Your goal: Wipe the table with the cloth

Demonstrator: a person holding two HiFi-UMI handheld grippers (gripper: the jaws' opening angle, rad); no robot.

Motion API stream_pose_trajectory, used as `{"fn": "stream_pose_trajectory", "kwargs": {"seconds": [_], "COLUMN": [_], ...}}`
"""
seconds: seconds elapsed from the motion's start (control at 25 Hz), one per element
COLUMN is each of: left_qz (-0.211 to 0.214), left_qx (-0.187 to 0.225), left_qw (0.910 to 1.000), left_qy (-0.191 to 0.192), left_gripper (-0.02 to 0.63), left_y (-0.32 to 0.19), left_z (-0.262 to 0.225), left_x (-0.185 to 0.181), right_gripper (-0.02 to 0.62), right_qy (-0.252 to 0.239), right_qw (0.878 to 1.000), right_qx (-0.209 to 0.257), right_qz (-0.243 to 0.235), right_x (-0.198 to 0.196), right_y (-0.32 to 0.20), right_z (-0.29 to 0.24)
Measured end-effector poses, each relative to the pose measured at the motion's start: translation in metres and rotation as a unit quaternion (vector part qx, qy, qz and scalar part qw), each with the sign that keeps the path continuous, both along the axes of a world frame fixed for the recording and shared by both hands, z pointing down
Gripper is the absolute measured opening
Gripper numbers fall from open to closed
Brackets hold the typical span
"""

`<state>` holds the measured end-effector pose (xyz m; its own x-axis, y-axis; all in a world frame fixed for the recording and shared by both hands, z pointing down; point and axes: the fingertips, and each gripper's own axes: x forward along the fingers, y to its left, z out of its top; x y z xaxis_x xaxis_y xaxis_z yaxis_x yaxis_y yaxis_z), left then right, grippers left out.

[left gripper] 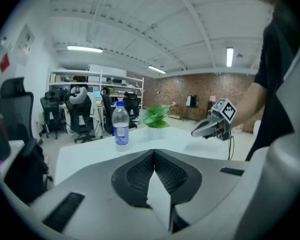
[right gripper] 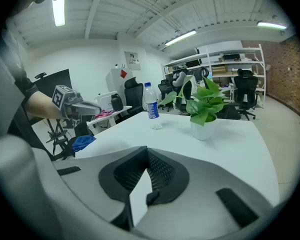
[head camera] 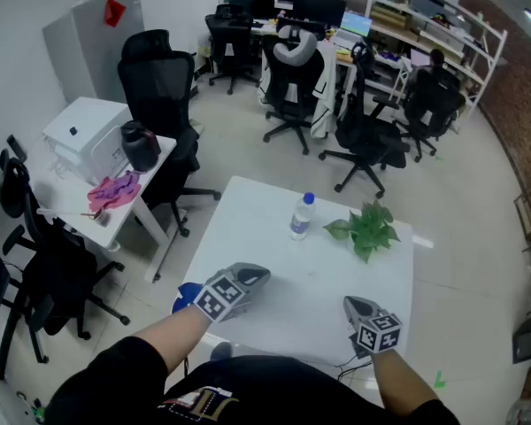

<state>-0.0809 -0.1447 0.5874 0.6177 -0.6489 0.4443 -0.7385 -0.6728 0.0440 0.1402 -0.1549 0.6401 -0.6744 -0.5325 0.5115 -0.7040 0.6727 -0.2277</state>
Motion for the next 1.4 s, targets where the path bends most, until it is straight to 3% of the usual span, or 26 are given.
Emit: {"fn": "stream_pose_trajectory", "kwargs": {"seconds": [0.16,0.28,0.4,0.68,1.0,1.2,1.4], "left_qz": [-0.010,-0.028,-0.026,0.042,0.147,0.192,0.245], "left_qx": [0.004,-0.025,-0.054,-0.123,-0.155,-0.159,-0.162], "left_qw": [0.9957,0.9921,0.9888,0.9717,0.9339,0.9211,0.9024], "left_qy": [-0.092,-0.120,-0.137,-0.197,-0.287,-0.299,-0.315], "left_gripper": [0.002,0.015,0.036,0.161,0.260,0.319,0.325], "left_y": [0.001,0.015,0.035,0.090,0.129,0.124,0.125], "left_z": [0.005,0.021,0.040,0.096,0.146,0.157,0.169], "left_x": [-0.082,-0.131,-0.156,-0.182,-0.205,-0.203,-0.194], "right_gripper": [0.017,0.017,0.017,0.017,0.017,0.017,0.017], "right_qy": [0.007,0.007,0.006,-0.004,-0.005,0.003,0.017], "right_qw": [1.000,1.000,1.000,0.985,0.955,0.939,0.935], "right_qx": [0.002,-0.002,0.005,0.039,0.037,0.028,0.021], "right_qz": [0.008,0.005,-0.027,-0.168,-0.294,-0.343,-0.353], "right_x": [0.008,0.003,-0.020,-0.137,-0.263,-0.305,-0.315], "right_y": [-0.006,-0.006,0.000,0.025,0.063,0.088,0.094], "right_z": [0.001,0.004,-0.002,-0.024,-0.020,-0.011,-0.001]}}
